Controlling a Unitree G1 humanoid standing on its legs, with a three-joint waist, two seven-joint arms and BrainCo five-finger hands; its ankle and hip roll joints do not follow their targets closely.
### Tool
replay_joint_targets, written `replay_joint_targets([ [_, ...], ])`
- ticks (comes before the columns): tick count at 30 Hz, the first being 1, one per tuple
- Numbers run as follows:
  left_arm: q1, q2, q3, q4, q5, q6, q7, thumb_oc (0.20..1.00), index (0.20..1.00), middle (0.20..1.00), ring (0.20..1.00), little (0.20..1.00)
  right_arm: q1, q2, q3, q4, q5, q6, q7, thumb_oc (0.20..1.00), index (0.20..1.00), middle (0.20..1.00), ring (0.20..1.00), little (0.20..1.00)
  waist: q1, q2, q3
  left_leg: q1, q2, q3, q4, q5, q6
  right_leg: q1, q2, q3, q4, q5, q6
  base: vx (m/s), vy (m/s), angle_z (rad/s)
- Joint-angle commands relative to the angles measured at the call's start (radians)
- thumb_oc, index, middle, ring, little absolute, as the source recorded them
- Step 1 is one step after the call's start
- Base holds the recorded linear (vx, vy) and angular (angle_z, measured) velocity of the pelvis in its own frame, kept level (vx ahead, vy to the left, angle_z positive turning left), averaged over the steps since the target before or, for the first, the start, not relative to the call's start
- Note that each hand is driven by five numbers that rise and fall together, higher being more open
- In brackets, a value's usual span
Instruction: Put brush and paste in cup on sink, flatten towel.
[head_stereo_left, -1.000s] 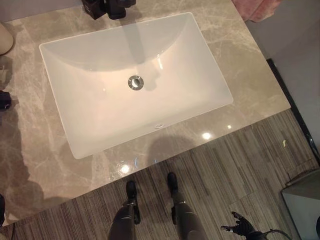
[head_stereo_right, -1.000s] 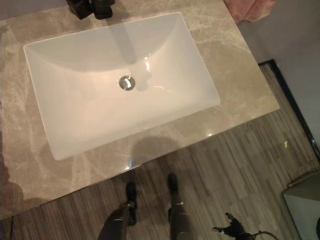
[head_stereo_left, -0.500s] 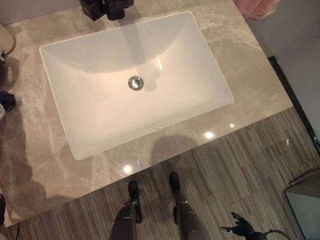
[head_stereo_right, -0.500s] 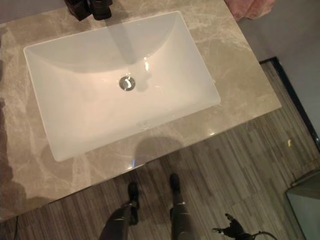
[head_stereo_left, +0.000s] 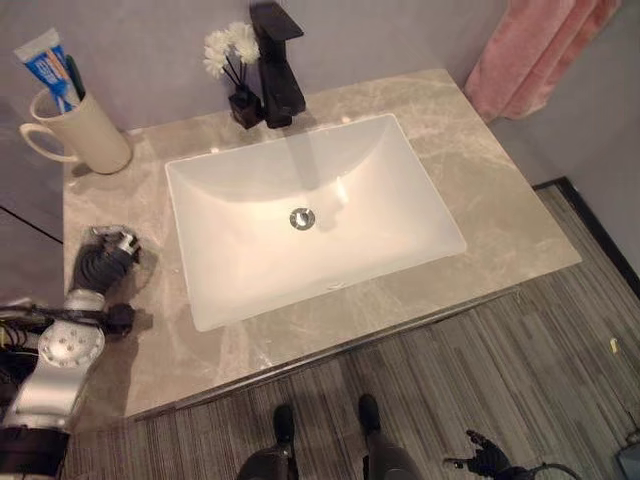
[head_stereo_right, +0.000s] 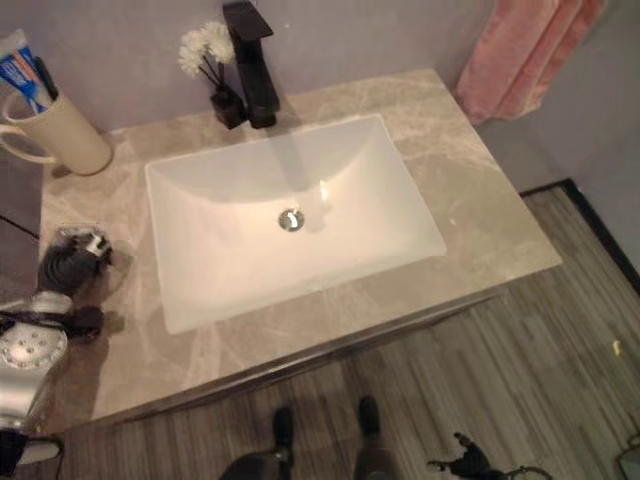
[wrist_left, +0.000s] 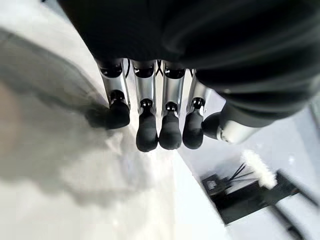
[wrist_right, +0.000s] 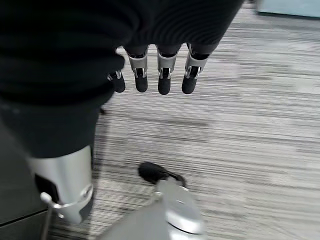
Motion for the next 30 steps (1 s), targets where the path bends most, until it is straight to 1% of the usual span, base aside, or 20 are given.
replay_joint_targets([
  [1, -0.003, -0.026, 0.055, -0.064, -0.094, -0.069, -0.029, 0.2, 0.2, 0.2, 0.2, 0.2, -0.024, 0.011, -0.019, 0.05, -0.026, -0.004, -0.015, 1.0, 1.0, 1.0, 1.0, 1.0, -0.014, -0.014, -0.035, 0.01, -0.055, -0.076, 0.033, -0.057, 0.033, 0.036, -0.01, 0.036, 0.136, -0.014, 0.054, -0.03, 0.082, 0.16],
  [3, 0.044, -0.072, 0.069, -0.115, -0.147, -0.075, -0.06, 0.2, 0.2, 0.2, 0.2, 0.2, -0.03, 0.02, -0.027, 0.056, -0.03, -0.004, -0.02, 1.0, 1.0, 1.0, 1.0, 1.0, -0.016, -0.013, -0.042, 0.038, -0.063, -0.089, 0.011, -0.056, 0.043, 0.022, -0.009, 0.05, 0.204, 0.013, 0.062, -0.04, 0.093, 0.13],
  [6, 0.066, -0.085, 0.076, -0.147, -0.156, -0.078, -0.076, 0.2, 0.2, 0.2, 0.2, 0.2, -0.026, 0.023, -0.038, 0.052, -0.023, -0.006, -0.021, 1.0, 1.0, 1.0, 1.0, 1.0, -0.021, -0.01, -0.043, 0.053, -0.071, -0.102, 0.007, -0.056, 0.05, 0.005, -0.005, 0.068, 0.261, 0.04, 0.066, -0.02, 0.084, 0.09],
  [7, 0.074, -0.097, 0.076, -0.16, -0.166, -0.079, -0.083, 0.238, 0.238, 0.238, 0.238, 0.238, -0.022, 0.025, -0.045, 0.049, -0.022, -0.007, -0.022, 1.0, 1.0, 1.0, 1.0, 1.0, -0.025, -0.009, -0.042, 0.062, -0.076, -0.108, 0.008, -0.059, 0.055, -0.005, -0.008, 0.083, 0.297, 0.068, 0.068, 0.0, 0.068, 0.14],
  [8, 0.082, -0.113, 0.073, -0.165, -0.17, -0.078, -0.089, 0.347, 0.347, 0.347, 0.347, 0.347, -0.019, 0.03, -0.046, 0.053, -0.024, -0.007, -0.02, 1.0, 1.0, 1.0, 1.0, 1.0, -0.026, -0.007, -0.038, 0.073, -0.08, -0.111, 0.01, -0.063, 0.059, -0.015, -0.01, 0.09, 0.323, 0.087, 0.066, 0.0, 0.107, 0.13],
  [9, 0.091, -0.124, 0.069, -0.173, -0.174, -0.081, -0.096, 0.401, 0.401, 0.401, 0.401, 0.401, -0.02, 0.032, -0.045, 0.05, -0.029, -0.008, -0.021, 1.0, 1.0, 1.0, 1.0, 1.0, -0.028, -0.002, -0.031, 0.082, -0.081, -0.119, 0.014, -0.065, 0.064, -0.029, -0.002, 0.102, 0.358, 0.1, 0.064, -0.02, 0.144, 0.03],
  [10, 0.095, -0.142, 0.068, -0.171, -0.17, -0.084, -0.093, 0.545, 0.545, 0.545, 0.545, 0.545, -0.017, 0.035, -0.037, 0.054, -0.034, -0.009, -0.021, 1.0, 1.0, 1.0, 1.0, 1.0, -0.032, 0.009, -0.015, 0.095, -0.076, -0.128, 0.02, -0.063, 0.071, -0.056, 0.033, 0.11, 0.42, 0.071, 0.053, -0.02, 0.108, 0.02],
  [11, 0.095, -0.143, 0.068, -0.171, -0.169, -0.084, -0.093, 0.58, 0.58, 0.58, 0.58, 0.58, -0.017, 0.035, -0.037, 0.054, -0.034, -0.009, -0.021, 1.0, 1.0, 1.0, 1.0, 1.0, -0.032, 0.009, -0.014, 0.096, -0.076, -0.128, 0.02, -0.064, 0.071, -0.057, 0.033, 0.11, 0.425, 0.068, 0.052, -0.02, 0.108, 0.05],
  [12, 0.096, -0.156, 0.063, -0.164, -0.16, -0.084, -0.09, 0.937, 0.937, 0.937, 0.937, 0.937, -0.013, 0.037, -0.035, 0.06, -0.032, -0.01, -0.023, 1.0, 1.0, 1.0, 1.0, 1.0, -0.036, 0.015, -0.016, 0.096, -0.077, -0.135, 0.027, -0.063, 0.072, -0.058, 0.064, 0.12, 0.433, 0.033, 0.045, 0.04, 0.103, 0.23],
  [13, 0.088, -0.177, 0.047, -0.144, -0.148, -0.088, -0.08, 1.0, 1.0, 1.0, 1.0, 1.0, -0.002, 0.048, -0.029, 0.086, -0.014, -0.017, -0.027, 1.0, 1.0, 1.0, 1.0, 1.0, -0.05, 0.02, -0.031, 0.106, -0.08, -0.157, 0.02, -0.057, 0.072, -0.054, 0.152, 0.127, 0.392, -0.108, 0.008, 0.06, 0.117, 0.35],
  [14, 0.089, -0.191, 0.056, -0.137, -0.14, -0.088, -0.067, 1.0, 1.0, 1.0, 1.0, 1.0, -0.006, 0.056, -0.018, 0.098, -0.012, -0.019, -0.03, 1.0, 1.0, 1.0, 1.0, 1.0, -0.039, 0.014, -0.035, 0.109, -0.086, -0.155, 0.016, -0.05, 0.07, -0.067, 0.182, 0.066, 0.373, -0.13, -0.01, 0.06, 0.075, 0.56],
  [15, 0.09, -0.192, 0.057, -0.137, -0.14, -0.087, -0.067, 1.0, 1.0, 1.0, 1.0, 1.0, -0.006, 0.056, -0.018, 0.099, -0.011, -0.019, -0.03, 1.0, 1.0, 1.0, 1.0, 1.0, -0.041, 0.015, -0.034, 0.11, -0.086, -0.157, 0.016, -0.051, 0.07, -0.066, 0.182, 0.064, 0.374, -0.131, -0.011, 0.03, -0.006, 0.49],
  [17, 0.095, -0.207, 0.059, -0.134, -0.137, -0.086, -0.058, 1.0, 1.0, 1.0, 1.0, 1.0, -0.001, 0.064, 0.0, 0.108, -0.017, -0.023, -0.028, 1.0, 1.0, 1.0, 1.0, 1.0, -0.036, 0.005, -0.037, 0.122, -0.09, -0.157, 0.016, -0.051, 0.067, -0.061, 0.223, 0.019, 0.361, -0.151, -0.031, 0.03, -0.056, 0.3],
  [18, 0.096, -0.21, 0.068, -0.135, -0.126, -0.086, -0.051, 1.0, 1.0, 1.0, 1.0, 1.0, -0.002, 0.067, 0.01, 0.118, -0.021, -0.022, -0.029, 1.0, 1.0, 1.0, 1.0, 1.0, -0.025, -0.013, -0.041, 0.122, -0.096, -0.149, 0.023, -0.057, 0.059, -0.025, 0.219, -0.037, 0.301, -0.155, -0.042, 0.02, -0.098, 0.13],
  [23, 0.084, -0.234, 0.068, -0.138, -0.164, -0.095, -0.057, 1.0, 1.0, 1.0, 1.0, 1.0, -0.008, 0.046, 0.019, 0.135, -0.021, -0.02, -0.027, 1.0, 1.0, 1.0, 1.0, 1.0, -0.014, -0.018, -0.042, 0.105, -0.092, -0.148, 0.083, -0.074, 0.031, 0.041, 0.219, 0.0, 0.198, -0.163, -0.079, 0.03, -0.108, 0.08],
  [25, 0.064, -0.234, 0.061, -0.135, -0.162, -0.098, -0.051, 1.0, 1.0, 1.0, 1.0, 1.0, -0.004, 0.023, 0.006, 0.138, -0.012, -0.023, -0.033, 1.0, 1.0, 1.0, 1.0, 1.0, -0.016, -0.019, -0.029, 0.052, -0.11, -0.145, 0.221, -0.077, -0.001, 0.063, 0.21, 0.0, 0.161, -0.154, -0.096, 0.01, -0.107, 0.03],
  [26, 0.056, -0.231, 0.065, -0.131, -0.157, -0.101, -0.045, 1.0, 1.0, 1.0, 1.0, 1.0, -0.002, 0.012, -0.001, 0.128, -0.007, -0.023, -0.035, 1.0, 1.0, 1.0, 1.0, 1.0, -0.016, -0.02, -0.017, 0.017, -0.115, -0.142, 0.29, -0.064, -0.023, 0.077, 0.205, -0.007, 0.147, -0.152, -0.104, -0.02, -0.074, 0.16],
  [27, 0.056, -0.231, 0.065, -0.131, -0.157, -0.101, -0.045, 1.0, 1.0, 1.0, 1.0, 1.0, -0.002, 0.012, -0.001, 0.128, -0.007, -0.023, -0.035, 1.0, 1.0, 1.0, 1.0, 1.0, -0.017, -0.02, -0.017, 0.015, -0.115, -0.142, 0.291, -0.064, -0.024, 0.077, 0.205, -0.008, 0.146, -0.152, -0.104, -0.01, -0.094, 0.35],
  [28, 0.039, -0.234, 0.066, -0.118, -0.156, -0.111, -0.035, 1.0, 1.0, 1.0, 1.0, 1.0, 0.003, -0.006, -0.007, 0.131, -0.011, -0.022, -0.039, 1.0, 1.0, 1.0, 1.0, 1.0, -0.013, -0.025, 0.002, -0.055, -0.117, -0.138, 0.407, -0.018, -0.062, 0.106, 0.191, -0.012, 0.131, -0.154, -0.116, 0.0, -0.062, 0.48],
  [30, 0.022, -0.235, 0.058, -0.107, -0.152, -0.11, -0.021, 1.0, 1.0, 1.0, 1.0, 1.0, 0.008, -0.013, -0.022, 0.14, -0.007, -0.017, -0.048, 1.0, 1.0, 1.0, 1.0, 1.0, -0.018, -0.032, 0.011, -0.12, -0.064, -0.101, 0.405, 0.006, -0.064, 0.128, 0.162, -0.025, 0.113, -0.154, -0.117, 0.02, -0.014, 0.43],
])
